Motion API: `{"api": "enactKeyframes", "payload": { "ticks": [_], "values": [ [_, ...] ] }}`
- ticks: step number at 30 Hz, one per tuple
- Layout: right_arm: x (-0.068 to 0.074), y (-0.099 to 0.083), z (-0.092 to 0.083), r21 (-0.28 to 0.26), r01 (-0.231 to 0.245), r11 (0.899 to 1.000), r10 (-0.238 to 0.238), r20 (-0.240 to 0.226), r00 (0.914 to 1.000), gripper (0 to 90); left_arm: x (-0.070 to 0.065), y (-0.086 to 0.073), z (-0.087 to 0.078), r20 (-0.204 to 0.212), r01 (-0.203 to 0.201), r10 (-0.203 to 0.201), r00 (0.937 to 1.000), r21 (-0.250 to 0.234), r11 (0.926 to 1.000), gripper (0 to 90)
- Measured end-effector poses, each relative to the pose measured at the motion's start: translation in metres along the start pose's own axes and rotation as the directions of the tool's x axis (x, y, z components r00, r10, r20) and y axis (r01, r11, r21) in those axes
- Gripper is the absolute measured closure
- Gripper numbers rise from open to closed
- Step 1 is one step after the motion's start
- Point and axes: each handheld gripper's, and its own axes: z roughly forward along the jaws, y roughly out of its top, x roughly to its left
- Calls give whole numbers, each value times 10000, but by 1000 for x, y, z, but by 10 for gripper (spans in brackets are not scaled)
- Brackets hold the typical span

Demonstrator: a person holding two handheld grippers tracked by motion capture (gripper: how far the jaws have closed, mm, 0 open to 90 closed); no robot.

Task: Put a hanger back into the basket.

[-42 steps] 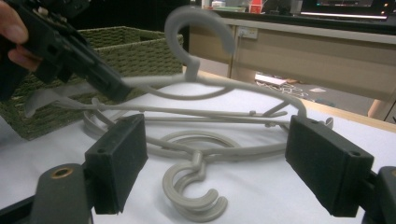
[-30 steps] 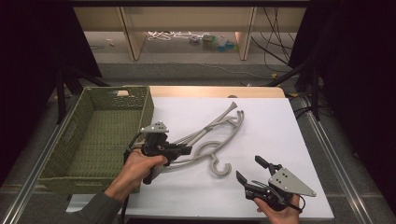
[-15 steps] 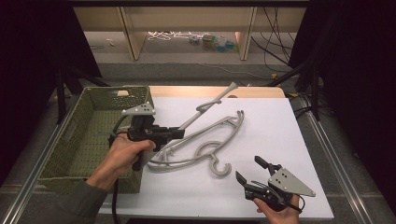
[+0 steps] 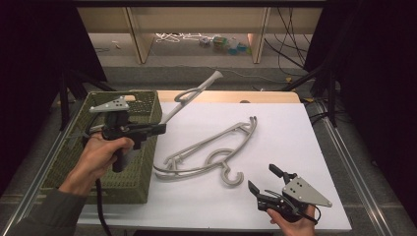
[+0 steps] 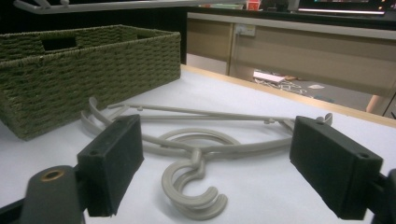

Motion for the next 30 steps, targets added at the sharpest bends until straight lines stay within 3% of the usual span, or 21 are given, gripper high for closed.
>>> {"api": "enactKeyframes", "payload": {
  "ticks": [1, 2, 4, 10, 20, 24, 30],
  "values": [
    [0, 0, 0, 44, -18, 10000, 18, 18, 10000, 159, 6, -1, -4, -249, -314, 310, 9992, -149, 9994, 820],
    [-1, 0, -1, 60, -74, 10000, 74, 28, 10000, 157, 8, -3, -7, -254, -280, 275, 9993, -219, 9994, 820],
    [-1, 0, -1, 31, -105, 9999, 105, 60, 9999, 157, 10, -7, -12, -216, 106, -111, 9997, -208, 9997, 820],
    [1, -1, 1, 8, -57, 10000, 57, -48, 10000, 156, 21, -14, -25, -586, 428, -437, 9973, -162, 9990, 820],
    [0, -2, 1, 57, -142, 9999, 142, 30, 9999, 157, 38, -19, -52, -1372, 278, -307, 9901, -229, 9994, 820],
    [0, -2, 1, 168, -68, 9998, 68, -1, 10000, 158, 43, -25, -67, -1569, 253, -320, 9871, -442, 9987, 820],
    [0, -3, 2, 132, -153, 9998, 154, -53, 9999, 159, 55, -40, -87, -2032, 227, -274, 9788, -250, 9994, 820]
  ]
}}
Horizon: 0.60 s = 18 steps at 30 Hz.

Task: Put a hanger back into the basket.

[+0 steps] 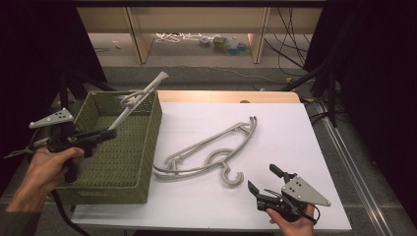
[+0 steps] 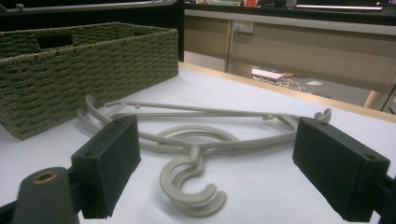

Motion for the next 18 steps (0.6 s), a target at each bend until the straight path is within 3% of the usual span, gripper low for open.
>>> {"api": "enactKeyframes", "payload": {
  "ticks": [10, 18],
  "values": [
    [0, -1, 1, 118, 98, 9999, -100, 143, 9998, 160, 22, -20, -17, -533, -87, 110, 9985, 432, 9990, 821],
    [-1, -1, 2, 91, 15, 10000, -15, 27, 10000, 161, 30, -28, -14, -629, -198, 251, 9977, 840, 9963, 820]
  ]
}}
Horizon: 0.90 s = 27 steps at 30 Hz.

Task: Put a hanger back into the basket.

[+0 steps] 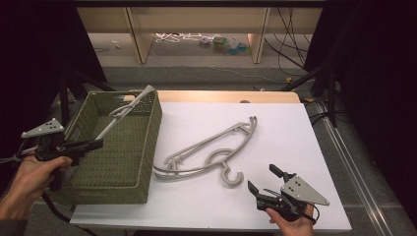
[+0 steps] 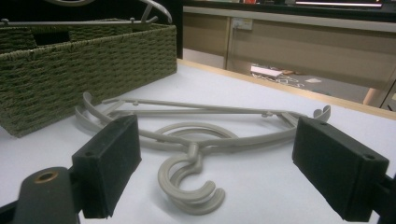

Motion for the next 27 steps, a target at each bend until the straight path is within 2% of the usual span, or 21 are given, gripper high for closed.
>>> {"api": "enactKeyframes", "payload": {
  "ticks": [10, 13, 15, 18, 22, 23, 25, 26, 27],
  "values": [
    [0, 0, 0, 5, 10, 10000, -10, 1, 10000, 164, -1, -3, -3, 4, -160, 160, 9999, 133, 9998, 820],
    [0, 0, 0, 14, 13, 10000, -13, -1, 10000, 164, 2, -3, -3, -159, -259, 264, 9995, 343, 9991, 820],
    [0, 0, 0, 13, 32, 10000, -32, -8, 10000, 164, 3, -4, -1, -252, -212, 227, 9994, 581, 9981, 819],
    [0, 0, 1, 7, 18, 10000, -18, 7, 10000, 164, 6, -3, 5, -239, -205, 220, 9995, 622, 9979, 818],
    [0, 0, 0, 49, 43, 10000, -43, -24, 10000, 165, 12, -2, 13, -281, -202, 229, 9993, 943, 9953, 817],
    [0, 0, 0, 142, 90, 9999, -91, 50, 9999, 165, 17, -4, 16, -315, -64, 99, 9995, 1081, 9941, 815],
    [0, 0, 0, 138, 80, 9999, -81, 55, 10000, 165, 19, -5, 18, -332, -30, 67, 9994, 1083, 9941, 815],
    [0, 0, 0, 136, 94, 9999, -95, 54, 9999, 165, 21, -5, 19, -277, -65, 102, 9996, 1300, 9915, 815],
    [0, 0, 0, 56, 89, 9999, -90, 118, 9999, 165, 21, -6, 21, -238, 53, -22, 9997, 1299, 9915, 815]
  ]
}}
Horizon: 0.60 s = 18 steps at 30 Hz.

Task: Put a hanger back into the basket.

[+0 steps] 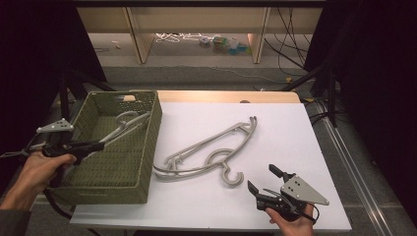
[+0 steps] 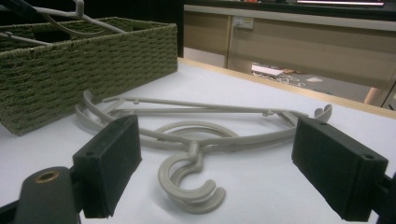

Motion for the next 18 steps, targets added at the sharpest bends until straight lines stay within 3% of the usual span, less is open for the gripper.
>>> {"api": "enactKeyframes", "payload": {
  "ticks": [1, 3, 4, 7, 11, 18],
  "values": [
    [0, 0, 0, -7, 4, 10000, -4, 2, 10000, 165, 2, 0, 0, -3, -190, 190, 9998, 262, 9995, 815],
    [0, 0, 0, 123, -5, 9999, 5, -38, 10000, 165, 3, 0, 4, 58, 108, -109, 9999, 234, 9997, 815],
    [0, 0, 0, 113, -10, 9999, 11, -43, 10000, 166, 5, 0, 3, 96, -96, 91, 9999, 559, 9984, 816],
    [1, 0, 0, 94, -32, 10000, 33, -109, 9999, 169, 8, 1, 8, 147, -20, 6, 9999, 967, 9953, 816],
    [0, 0, 0, 10, 0, 10000, 0, -21, 10000, 169, 9, 1, 12, 156, 29, -49, 9999, 1233, 9924, 816],
    [0, 0, 0, 56, 8, 10000, -8, -47, 10000, 166, 9, -6, 19, 200, 120, -165, 9997, 2068, 9783, 815]
  ]
}}
